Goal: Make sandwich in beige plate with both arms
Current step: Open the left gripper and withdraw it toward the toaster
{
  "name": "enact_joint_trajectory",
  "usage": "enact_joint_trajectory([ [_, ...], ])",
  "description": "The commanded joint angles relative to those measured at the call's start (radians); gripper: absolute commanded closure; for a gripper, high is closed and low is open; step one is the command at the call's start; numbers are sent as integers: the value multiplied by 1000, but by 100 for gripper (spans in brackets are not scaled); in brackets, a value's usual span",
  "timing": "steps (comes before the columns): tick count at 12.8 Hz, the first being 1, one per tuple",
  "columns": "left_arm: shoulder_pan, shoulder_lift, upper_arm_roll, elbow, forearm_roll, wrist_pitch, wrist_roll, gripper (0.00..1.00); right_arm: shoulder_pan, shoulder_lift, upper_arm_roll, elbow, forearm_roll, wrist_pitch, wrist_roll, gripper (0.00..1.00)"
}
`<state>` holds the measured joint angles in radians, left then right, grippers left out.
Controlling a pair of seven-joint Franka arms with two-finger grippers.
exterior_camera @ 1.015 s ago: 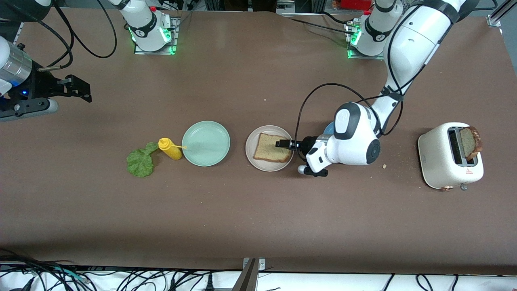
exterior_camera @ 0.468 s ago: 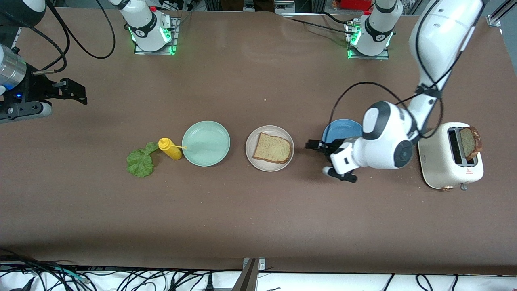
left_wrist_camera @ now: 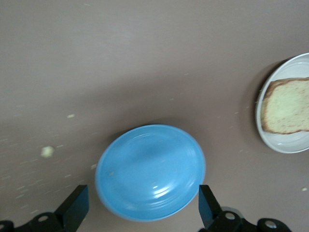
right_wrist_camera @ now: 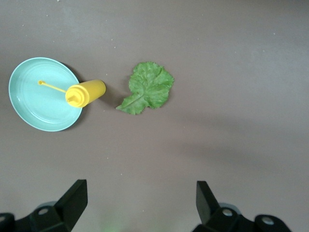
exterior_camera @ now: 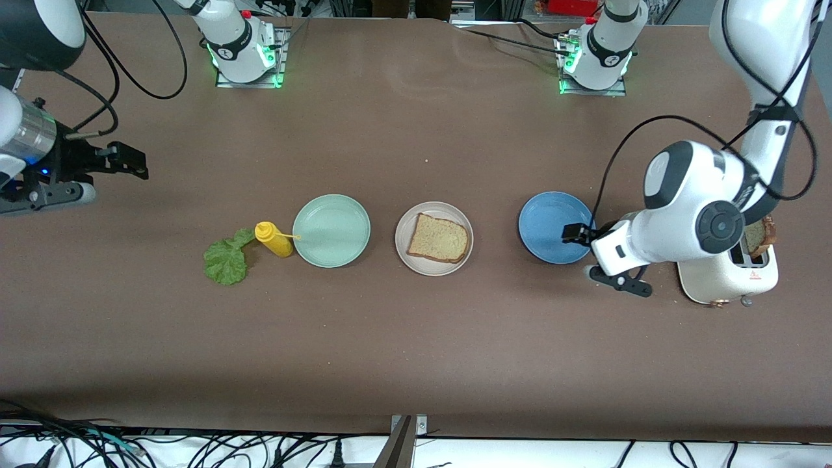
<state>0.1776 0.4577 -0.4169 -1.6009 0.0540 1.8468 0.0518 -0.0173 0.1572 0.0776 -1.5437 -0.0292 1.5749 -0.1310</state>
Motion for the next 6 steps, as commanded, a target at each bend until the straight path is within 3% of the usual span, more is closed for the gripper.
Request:
enact_joint_trajectory([
  [1, 29, -150, -2, -24, 90, -117, 5, 0, 0, 18, 1, 11, 9, 13, -10, 0],
  [4, 83, -256, 1, -8, 98, -187, -1, 0, 0, 53, 7, 16, 17, 14, -35, 0],
  [6, 118, -275, 0, 73, 95, -195, 5, 0, 13, 67, 16, 43, 17, 14, -38, 0],
])
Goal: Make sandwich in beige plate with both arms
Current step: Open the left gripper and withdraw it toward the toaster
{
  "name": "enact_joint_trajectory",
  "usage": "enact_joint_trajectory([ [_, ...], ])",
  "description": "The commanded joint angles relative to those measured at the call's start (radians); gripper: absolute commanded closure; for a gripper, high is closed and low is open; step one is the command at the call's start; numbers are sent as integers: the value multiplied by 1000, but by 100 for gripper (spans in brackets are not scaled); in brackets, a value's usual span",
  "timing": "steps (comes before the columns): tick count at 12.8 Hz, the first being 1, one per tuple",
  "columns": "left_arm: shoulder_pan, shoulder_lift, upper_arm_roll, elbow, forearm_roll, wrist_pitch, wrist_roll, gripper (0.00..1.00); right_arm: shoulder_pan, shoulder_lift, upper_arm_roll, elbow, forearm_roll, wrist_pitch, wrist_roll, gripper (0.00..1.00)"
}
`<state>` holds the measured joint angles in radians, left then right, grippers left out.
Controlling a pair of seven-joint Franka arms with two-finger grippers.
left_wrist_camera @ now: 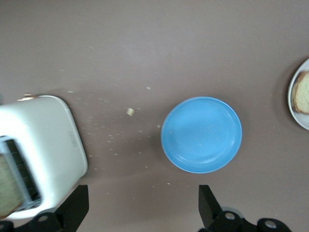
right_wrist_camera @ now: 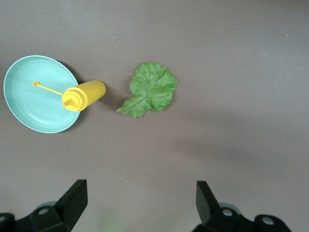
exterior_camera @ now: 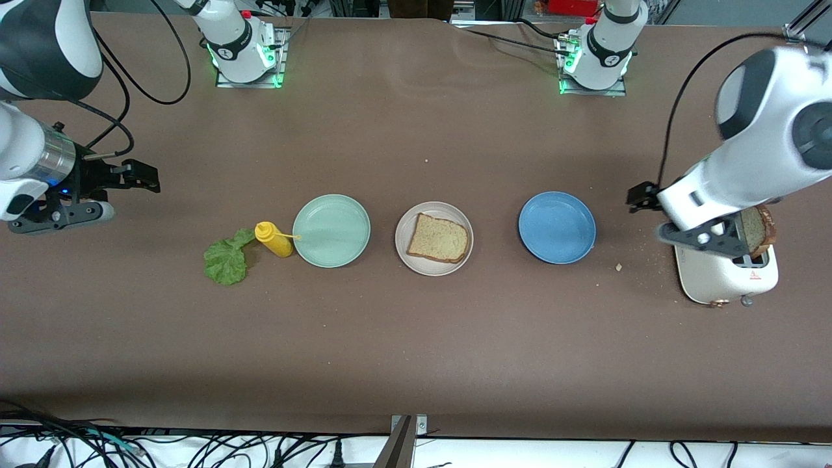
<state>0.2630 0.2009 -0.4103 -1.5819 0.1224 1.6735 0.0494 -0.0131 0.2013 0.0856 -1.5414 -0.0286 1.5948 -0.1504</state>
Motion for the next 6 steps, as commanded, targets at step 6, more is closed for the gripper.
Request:
enact_joint_trajectory([
  [6, 48, 14, -4, 149, 11, -141, 12, 0, 22, 150, 10, 103, 177, 35, -396, 0],
])
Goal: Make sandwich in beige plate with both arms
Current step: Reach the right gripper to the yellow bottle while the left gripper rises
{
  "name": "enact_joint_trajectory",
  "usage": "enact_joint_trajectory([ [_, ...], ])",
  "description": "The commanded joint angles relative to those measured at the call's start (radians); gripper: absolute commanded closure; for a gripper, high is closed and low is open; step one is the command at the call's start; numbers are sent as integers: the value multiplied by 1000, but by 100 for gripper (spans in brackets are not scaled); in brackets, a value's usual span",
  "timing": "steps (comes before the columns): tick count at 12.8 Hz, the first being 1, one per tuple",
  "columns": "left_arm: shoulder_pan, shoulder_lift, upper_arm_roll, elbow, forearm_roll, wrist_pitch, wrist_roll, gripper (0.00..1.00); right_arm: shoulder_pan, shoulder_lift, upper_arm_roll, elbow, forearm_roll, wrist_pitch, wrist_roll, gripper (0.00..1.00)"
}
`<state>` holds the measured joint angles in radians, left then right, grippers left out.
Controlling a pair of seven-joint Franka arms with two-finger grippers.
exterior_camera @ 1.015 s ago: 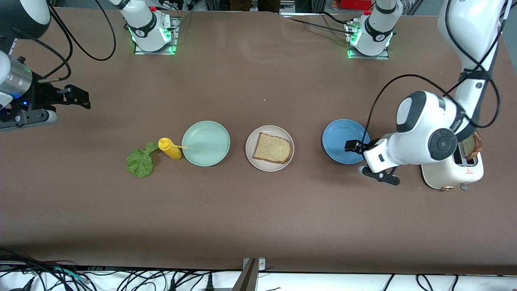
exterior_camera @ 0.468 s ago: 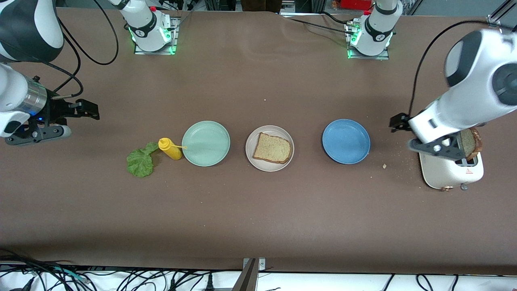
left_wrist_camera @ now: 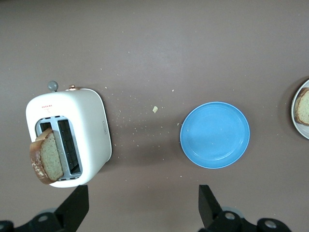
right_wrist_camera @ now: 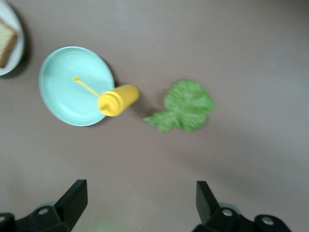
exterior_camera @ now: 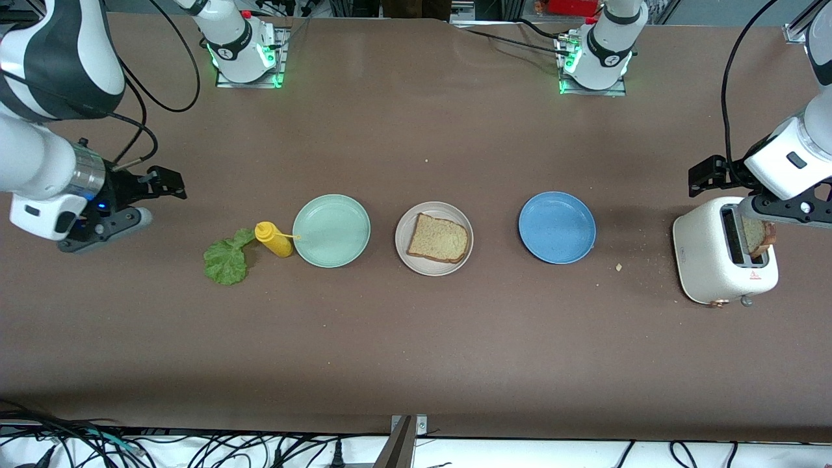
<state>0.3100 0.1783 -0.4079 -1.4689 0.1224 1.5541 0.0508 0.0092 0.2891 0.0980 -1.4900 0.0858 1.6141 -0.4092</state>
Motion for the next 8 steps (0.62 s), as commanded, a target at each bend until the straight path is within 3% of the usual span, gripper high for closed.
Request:
enact_joint_trajectory([
  [1, 8, 53, -9, 54, 2, -22, 6, 0, -3, 80, -1, 40, 102, 74, -239, 0],
  [4, 3, 70, -6, 78, -4, -14, 11, 0, -11, 134, 0, -1, 222, 151, -544, 0],
  [5, -35, 63, 26, 78, 3, -6, 1, 0, -15, 143, 0, -27, 251, 182, -633, 0],
  [7, -184, 47, 208, 81, -18, -6, 4, 0, -50, 180, 0, -59, 326, 205, -851, 0],
  [8, -202, 41, 257, 67, -74, -3, 3, 0, -75, 205, 0, -67, 359, 202, -973, 0],
])
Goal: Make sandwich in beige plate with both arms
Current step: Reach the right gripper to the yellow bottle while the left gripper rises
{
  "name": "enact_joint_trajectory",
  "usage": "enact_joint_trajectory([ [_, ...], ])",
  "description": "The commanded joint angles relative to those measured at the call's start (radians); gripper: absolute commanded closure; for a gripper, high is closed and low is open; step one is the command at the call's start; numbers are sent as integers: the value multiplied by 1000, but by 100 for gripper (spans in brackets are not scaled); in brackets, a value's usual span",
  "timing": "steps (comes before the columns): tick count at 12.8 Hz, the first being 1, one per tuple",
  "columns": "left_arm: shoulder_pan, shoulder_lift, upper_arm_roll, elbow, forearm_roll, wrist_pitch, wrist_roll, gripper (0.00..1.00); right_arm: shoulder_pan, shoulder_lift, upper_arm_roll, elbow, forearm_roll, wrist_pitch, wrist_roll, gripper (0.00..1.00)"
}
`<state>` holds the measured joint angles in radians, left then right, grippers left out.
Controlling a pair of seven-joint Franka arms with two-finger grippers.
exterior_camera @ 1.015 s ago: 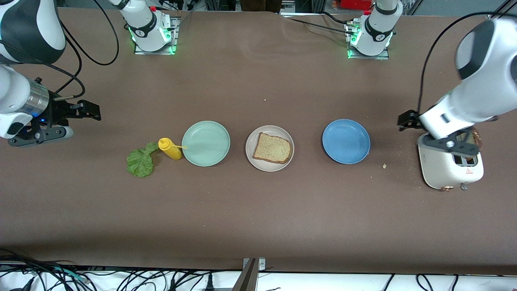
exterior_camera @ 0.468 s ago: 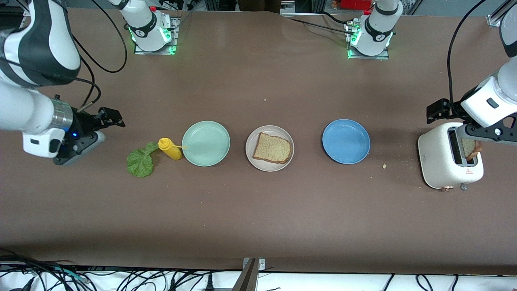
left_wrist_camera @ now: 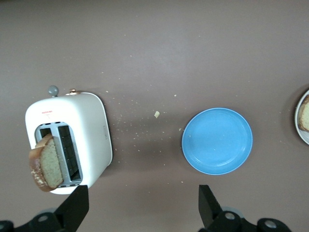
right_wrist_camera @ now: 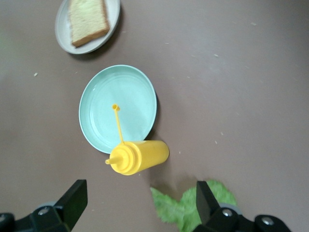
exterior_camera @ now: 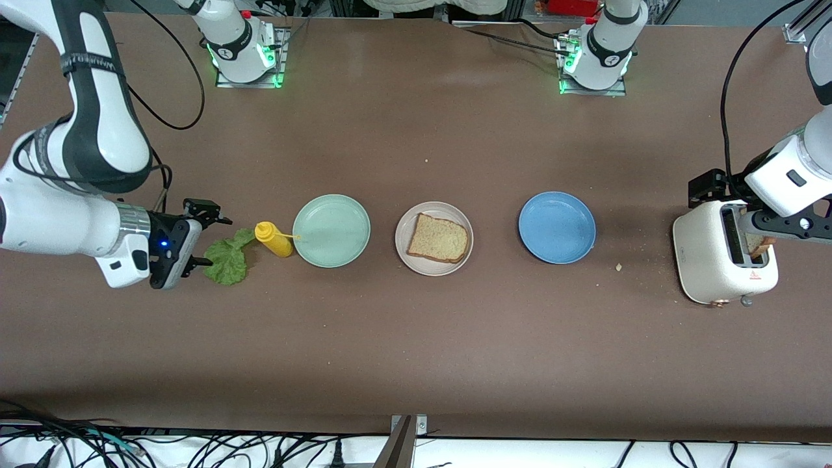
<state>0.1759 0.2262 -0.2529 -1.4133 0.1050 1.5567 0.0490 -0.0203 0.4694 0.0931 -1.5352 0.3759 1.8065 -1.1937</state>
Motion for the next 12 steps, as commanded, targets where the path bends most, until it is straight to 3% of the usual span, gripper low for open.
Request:
enact_joint_trajectory([
  [1, -76, -25, 121, -4, -97, -3, 3, 0, -65, 31, 5, -49, 84, 10, -295, 0],
  [3, -120, -129, 153, -144, -88, 38, 3, 0, -93, 34, 3, -92, 100, -5, -450, 0],
  [4, -171, -202, 202, -221, -87, 63, 8, 0, -95, 43, 3, -108, 103, -12, -480, 0],
  [5, -196, -241, 221, -254, -87, 69, 6, 0, -95, 55, 3, -132, 107, -10, -498, 0],
  [8, -254, -262, 259, -259, -97, 74, 2, 0, -95, 124, -3, -138, 231, -4, -732, 0],
  [12, -245, -246, 254, -240, -102, 69, 15, 0, -116, 193, -6, -151, 342, -9, -969, 0],
])
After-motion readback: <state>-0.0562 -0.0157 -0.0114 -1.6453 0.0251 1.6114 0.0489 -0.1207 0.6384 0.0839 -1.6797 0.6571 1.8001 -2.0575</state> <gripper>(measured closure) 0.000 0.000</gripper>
